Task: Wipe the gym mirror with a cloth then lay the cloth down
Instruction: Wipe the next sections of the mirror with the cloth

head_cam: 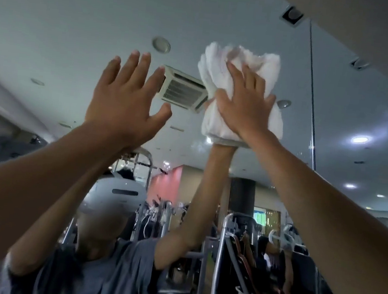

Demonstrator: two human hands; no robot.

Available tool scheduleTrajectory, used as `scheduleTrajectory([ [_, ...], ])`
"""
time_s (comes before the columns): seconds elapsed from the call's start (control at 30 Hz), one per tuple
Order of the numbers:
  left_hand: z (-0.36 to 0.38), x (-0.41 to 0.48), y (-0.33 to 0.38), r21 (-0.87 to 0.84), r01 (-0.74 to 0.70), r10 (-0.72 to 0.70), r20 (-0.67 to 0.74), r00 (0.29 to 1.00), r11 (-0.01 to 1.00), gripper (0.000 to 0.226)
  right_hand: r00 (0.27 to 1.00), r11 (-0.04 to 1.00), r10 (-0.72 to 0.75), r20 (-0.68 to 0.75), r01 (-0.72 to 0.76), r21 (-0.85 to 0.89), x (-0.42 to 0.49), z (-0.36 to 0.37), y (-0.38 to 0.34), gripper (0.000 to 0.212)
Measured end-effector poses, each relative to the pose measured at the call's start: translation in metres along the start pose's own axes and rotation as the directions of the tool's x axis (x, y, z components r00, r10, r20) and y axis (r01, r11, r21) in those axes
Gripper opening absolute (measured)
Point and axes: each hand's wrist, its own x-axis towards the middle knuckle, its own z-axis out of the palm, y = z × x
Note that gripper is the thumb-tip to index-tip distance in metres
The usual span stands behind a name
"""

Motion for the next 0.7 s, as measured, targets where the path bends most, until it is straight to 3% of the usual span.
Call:
scheduleTrajectory([
  [0.07, 0.001, 0.000, -0.001, -0.001, -0.001, 0.001, -0.012, 1.000, 1.000, 0.082, 0.999, 0.999, -0.040, 0.012, 0.040, 0.002, -0.023, 0.002, -0.015, 0.064],
  [0.13, 0.002, -0.002, -0.002, -0.006, 0.007, -0.007, -0.022, 1.000, 1.000, 0.081, 0.961, 0.960, -0.275, 0.025, 0.274, 0.057, -0.058, 0.001, -0.011, 0.067],
  [0.23, 0.001, -0.001, -0.002, -0.023, -0.014, 0.013, -0.032, 0.999, 1.000, 0.081, 0.740, 0.747, -0.665, 0.103, 0.661, 0.070, -0.071, -0.006, 0.030, 0.066],
  [0.27, 0.000, -0.001, -0.002, -0.027, -0.017, 0.016, -0.031, 0.999, 0.999, 0.081, 0.719, 0.729, -0.683, 0.127, 0.682, 0.063, -0.064, -0.007, 0.045, 0.067],
  [0.3, 0.000, -0.001, -0.001, -0.028, -0.016, 0.015, -0.030, 0.999, 0.999, 0.080, 0.761, 0.771, -0.636, 0.131, 0.634, 0.058, -0.055, -0.008, 0.054, 0.068],
  [0.4, 0.000, -0.004, -0.002, -0.022, -0.009, 0.009, -0.034, 0.999, 1.000, 0.080, 0.969, 0.969, -0.247, 0.026, 0.247, 0.018, -0.033, -0.004, 0.043, 0.073],
  [0.47, -0.001, -0.003, -0.003, -0.027, -0.025, 0.024, -0.034, 0.999, 0.999, 0.081, 0.995, 0.994, -0.095, 0.015, 0.096, -0.055, -0.033, -0.001, 0.020, 0.075],
  [0.5, -0.001, -0.002, -0.003, -0.031, -0.033, 0.032, -0.034, 0.999, 0.999, 0.081, 0.993, 0.990, -0.115, 0.037, 0.117, -0.082, -0.041, -0.001, 0.013, 0.074],
  [0.57, -0.001, -0.003, -0.003, -0.033, -0.034, 0.033, -0.036, 0.999, 0.999, 0.081, 0.939, 0.942, -0.331, 0.097, 0.335, -0.028, -0.063, -0.004, 0.018, 0.073],
  [0.63, 0.000, -0.005, -0.002, -0.025, -0.015, 0.014, -0.038, 0.999, 1.000, 0.081, 0.775, 0.790, -0.607, 0.176, 0.613, 0.026, -0.076, -0.008, 0.046, 0.071],
  [0.67, 0.001, -0.005, -0.001, -0.023, -0.008, 0.007, -0.037, 0.999, 1.000, 0.080, 0.727, 0.750, -0.651, 0.217, 0.661, 0.034, -0.069, -0.012, 0.060, 0.071],
  [0.7, 0.002, -0.005, 0.001, -0.017, -0.006, 0.005, -0.035, 0.999, 1.000, 0.080, 0.766, 0.795, -0.597, 0.239, 0.604, 0.049, -0.058, -0.015, 0.068, 0.073],
])
